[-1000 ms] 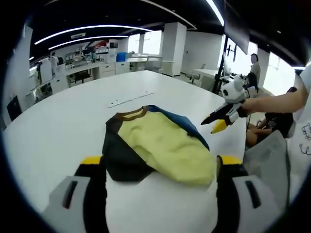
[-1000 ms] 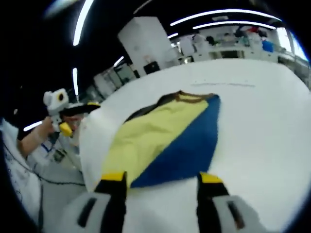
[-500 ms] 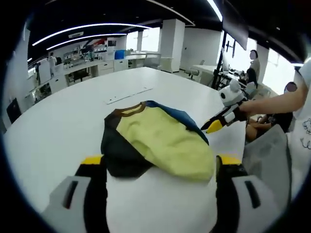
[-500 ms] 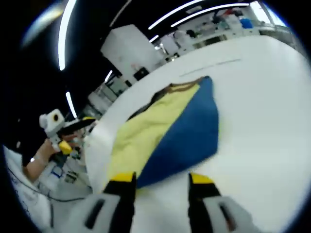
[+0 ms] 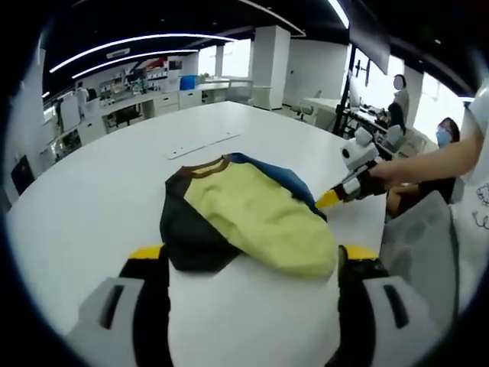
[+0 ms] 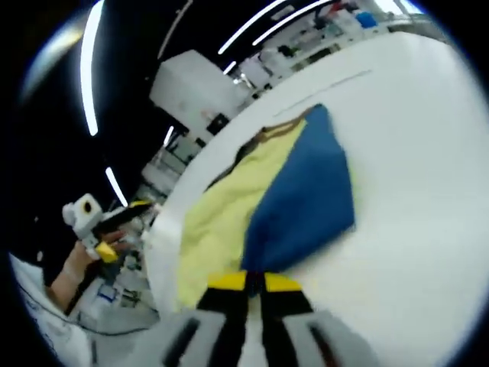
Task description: Fold the garment on the visible template until the final outline fits inside the template.
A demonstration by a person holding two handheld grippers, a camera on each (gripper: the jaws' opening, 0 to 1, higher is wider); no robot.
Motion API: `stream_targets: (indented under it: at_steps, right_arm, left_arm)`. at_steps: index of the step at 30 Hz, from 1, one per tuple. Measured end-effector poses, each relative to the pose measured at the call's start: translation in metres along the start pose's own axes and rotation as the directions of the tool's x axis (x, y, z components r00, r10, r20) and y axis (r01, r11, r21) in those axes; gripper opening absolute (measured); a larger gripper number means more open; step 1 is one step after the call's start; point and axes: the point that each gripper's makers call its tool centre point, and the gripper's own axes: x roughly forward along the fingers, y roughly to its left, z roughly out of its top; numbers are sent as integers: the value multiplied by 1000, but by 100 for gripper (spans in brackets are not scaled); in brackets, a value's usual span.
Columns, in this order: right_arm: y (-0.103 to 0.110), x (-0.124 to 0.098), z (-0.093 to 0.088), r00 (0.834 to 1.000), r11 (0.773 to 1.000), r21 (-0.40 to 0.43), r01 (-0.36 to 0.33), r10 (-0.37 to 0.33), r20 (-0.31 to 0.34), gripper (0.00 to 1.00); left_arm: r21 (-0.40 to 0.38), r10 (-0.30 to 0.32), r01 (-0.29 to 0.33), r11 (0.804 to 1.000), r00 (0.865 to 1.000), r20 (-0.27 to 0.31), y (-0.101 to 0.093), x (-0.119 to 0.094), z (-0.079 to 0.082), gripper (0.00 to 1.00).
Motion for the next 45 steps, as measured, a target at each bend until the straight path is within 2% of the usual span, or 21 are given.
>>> stream_targets:
  at_steps: [4, 8, 9, 10, 11, 13, 16, 20, 24, 28, 32, 45]
  right_arm:
    - [19, -6, 10, 1000, 999, -53, -11, 11, 1, 0]
    - [38, -5, 31, 999, 996, -75, -38, 40, 25, 0]
    - [41, -4, 36, 999, 994, -101, -35, 38, 27, 0]
    - [46, -1, 41, 999, 988, -153, -35, 39, 20, 0]
    - [50, 2, 45, 999, 985, -168, -37, 40, 17, 0]
    - [60, 11, 55, 998, 983, -175, -49, 53, 17, 0]
    - [67, 25, 68, 999, 972, -230, -43, 45, 6, 0]
    - [77, 42, 74, 999, 963, -266, -41, 39, -13, 0]
    - [77, 59, 73, 999, 958, -286, -32, 21, -41, 0]
    - [77, 74, 64, 998, 952, -306, -18, -2, -65, 0]
    - [66, 90, 61, 996, 948, -318, 1, -29, -86, 0]
    - [45, 105, 35, 979, 908, -415, 65, -139, -151, 0]
  left_arm:
    - [-12, 0, 0, 1000, 1000, 0, 1, 0, -4, 88]
    - [-18, -3, 3, 1000, 1000, -1, -1, 2, -6, 87]
    - [-21, -5, 5, 1000, 1000, 1, -1, 2, -6, 87]
    - [-22, -6, 6, 1000, 1000, 2, -2, 2, -5, 87]
    - [-22, -5, 5, 1000, 1000, 3, -2, 2, -5, 87]
    - [-23, -6, 6, 1000, 1000, 6, -2, 2, -5, 87]
    - [-26, -5, 5, 1000, 1000, 9, -3, 2, -4, 87]
    - [-31, -2, 3, 1000, 1000, 8, -3, 0, -7, 86]
    - [-43, 4, -4, 999, 1000, 6, -2, -2, -10, 86]
    - [-54, 9, -9, 998, 1000, 6, 0, -3, -13, 86]
    - [-61, 9, -9, 998, 1000, 2, 0, -2, -16, 85]
    - [-74, 6, -5, 997, 1000, 5, -3, 2, -17, 85]
